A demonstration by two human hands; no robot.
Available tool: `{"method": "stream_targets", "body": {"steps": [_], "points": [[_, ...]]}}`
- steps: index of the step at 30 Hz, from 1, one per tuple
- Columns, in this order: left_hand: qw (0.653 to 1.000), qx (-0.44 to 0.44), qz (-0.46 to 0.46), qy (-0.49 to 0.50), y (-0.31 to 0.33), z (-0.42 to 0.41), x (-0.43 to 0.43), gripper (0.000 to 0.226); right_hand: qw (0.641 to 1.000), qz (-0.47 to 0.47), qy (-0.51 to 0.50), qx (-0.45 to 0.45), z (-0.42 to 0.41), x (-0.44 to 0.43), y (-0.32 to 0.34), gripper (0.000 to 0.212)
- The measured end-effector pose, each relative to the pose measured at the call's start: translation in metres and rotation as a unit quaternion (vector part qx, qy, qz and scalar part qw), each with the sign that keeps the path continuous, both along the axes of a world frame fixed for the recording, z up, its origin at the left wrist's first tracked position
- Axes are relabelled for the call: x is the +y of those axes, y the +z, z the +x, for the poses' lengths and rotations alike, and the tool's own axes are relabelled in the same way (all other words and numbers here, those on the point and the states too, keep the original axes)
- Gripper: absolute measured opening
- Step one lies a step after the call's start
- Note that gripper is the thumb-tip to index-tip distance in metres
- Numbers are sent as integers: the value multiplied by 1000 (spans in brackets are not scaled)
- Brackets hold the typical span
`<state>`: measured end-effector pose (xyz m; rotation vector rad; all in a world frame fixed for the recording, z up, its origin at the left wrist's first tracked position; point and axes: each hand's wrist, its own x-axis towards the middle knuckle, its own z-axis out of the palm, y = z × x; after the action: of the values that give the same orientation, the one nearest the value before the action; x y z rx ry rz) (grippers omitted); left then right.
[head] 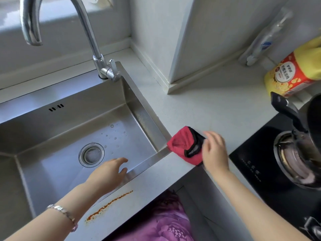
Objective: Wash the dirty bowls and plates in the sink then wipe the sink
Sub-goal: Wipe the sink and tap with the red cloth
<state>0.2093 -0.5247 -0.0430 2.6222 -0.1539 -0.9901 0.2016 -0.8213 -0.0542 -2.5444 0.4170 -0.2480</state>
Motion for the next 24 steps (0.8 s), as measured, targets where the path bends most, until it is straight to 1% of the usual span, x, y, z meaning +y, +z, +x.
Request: {"method": "stream_targets", "body": {"steps": [1, 2, 3, 4, 5, 6, 8, 9, 10, 12, 15, 18, 20, 21, 23, 24], "points": [[1000, 1, -2, -10, -3, 2, -9, 41, 997, -31, 76, 11, 4, 9, -6, 48], [1000, 2, -4, -20, -7, 5, -19, 42, 984, -56, 159, 61, 9, 20, -13, 58], [1000, 2, -6, -28, -10, 7, -29, 42, 967, -81, 206, 127, 13, 29, -21, 68], [999, 2, -6, -35, -14, 10, -38, 40, 947, -123, 233, 185, 16, 33, -32, 74], [999, 2, -5, -39, -17, 12, -47, 38, 931, -161, 248, 215, 18, 32, -45, 74], [999, 2, -2, -41, -19, 14, -55, 34, 916, -195, 271, 220, 19, 27, -54, 70], [999, 3, 7, -42, -26, 19, -65, 31, 898, -248, 301, 204, 24, 8, -60, 62], [999, 6, 11, -37, -30, 21, -68, 30, 890, -263, 301, 218, 34, -9, -59, 66], [999, 10, 13, -28, -33, 23, -69, 29, 894, -264, 291, 216, 45, -29, -59, 73], [1000, 17, 18, -8, -38, 29, -69, 27, 923, -207, 220, 238, 71, -66, -61, 77], [999, 24, 27, -1, -41, 34, -70, 25, 957, -116, 148, 220, 107, -96, -60, 74], [999, 23, 32, -5, -42, 36, -71, 25, 978, -68, 90, 173, 119, -105, -63, 61], [999, 27, 28, -5, -43, 36, -71, 26, 985, -75, 37, 150, 111, -102, -64, 51], [999, 28, 22, -7, -43, 36, -70, 27, 982, -95, 23, 163, 102, -100, -66, 50], [1000, 25, 4, -14, -42, 34, -67, 29, 970, -135, 20, 200, 78, -93, -68, 53], [1000, 18, -6, -16, -40, 32, -64, 30, 967, -144, 20, 211, 65, -87, -67, 59]]}}
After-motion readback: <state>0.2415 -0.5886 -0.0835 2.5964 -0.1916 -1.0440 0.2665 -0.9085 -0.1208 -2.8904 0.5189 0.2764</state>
